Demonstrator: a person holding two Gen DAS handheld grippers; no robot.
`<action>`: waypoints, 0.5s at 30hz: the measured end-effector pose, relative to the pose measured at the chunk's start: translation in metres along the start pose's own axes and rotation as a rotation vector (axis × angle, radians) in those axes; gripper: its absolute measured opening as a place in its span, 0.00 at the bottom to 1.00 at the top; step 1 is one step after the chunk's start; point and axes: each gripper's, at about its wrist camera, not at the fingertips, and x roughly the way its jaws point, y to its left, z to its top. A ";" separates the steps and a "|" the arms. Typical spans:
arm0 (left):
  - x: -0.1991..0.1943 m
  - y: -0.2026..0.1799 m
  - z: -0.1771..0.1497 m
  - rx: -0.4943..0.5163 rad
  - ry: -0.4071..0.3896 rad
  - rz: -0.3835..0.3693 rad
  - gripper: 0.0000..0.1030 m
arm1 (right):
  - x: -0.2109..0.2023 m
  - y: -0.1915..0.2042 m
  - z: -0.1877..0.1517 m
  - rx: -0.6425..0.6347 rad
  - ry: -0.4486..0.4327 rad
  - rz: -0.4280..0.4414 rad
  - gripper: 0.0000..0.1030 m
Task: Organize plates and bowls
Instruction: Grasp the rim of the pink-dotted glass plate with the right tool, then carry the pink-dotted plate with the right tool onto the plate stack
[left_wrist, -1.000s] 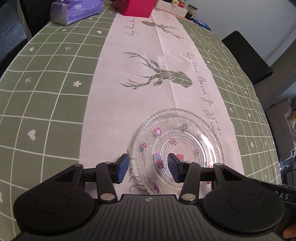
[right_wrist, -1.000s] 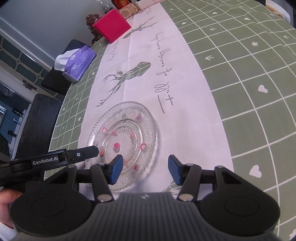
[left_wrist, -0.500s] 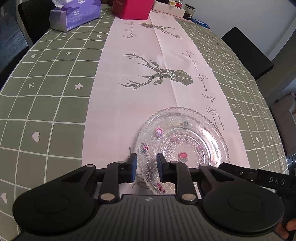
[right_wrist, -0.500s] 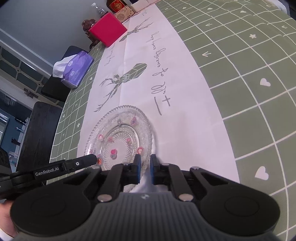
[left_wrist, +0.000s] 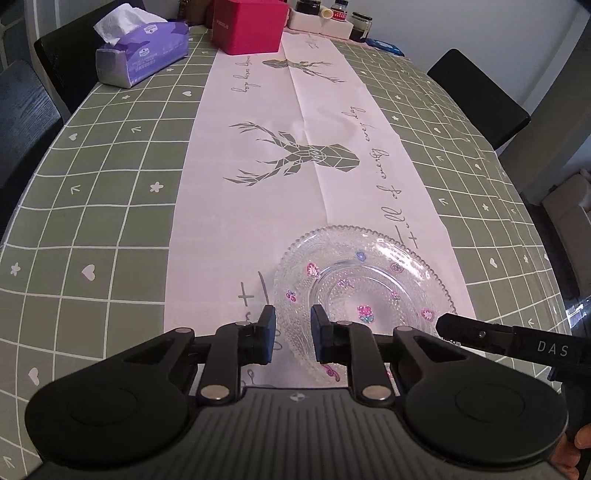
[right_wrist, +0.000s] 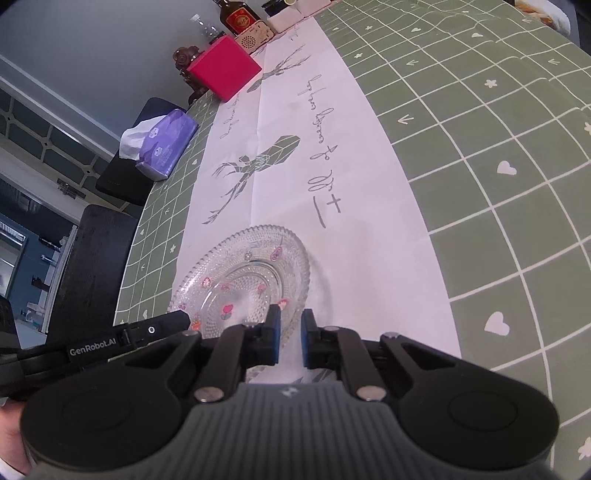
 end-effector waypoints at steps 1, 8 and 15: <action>-0.004 -0.004 -0.001 0.007 -0.003 0.000 0.21 | -0.004 -0.001 0.000 0.003 -0.004 0.005 0.09; -0.042 -0.037 -0.012 0.035 -0.041 0.011 0.21 | -0.044 -0.010 -0.009 0.026 -0.051 0.047 0.09; -0.081 -0.077 -0.033 0.076 -0.088 0.002 0.21 | -0.097 -0.023 -0.028 0.039 -0.111 0.091 0.09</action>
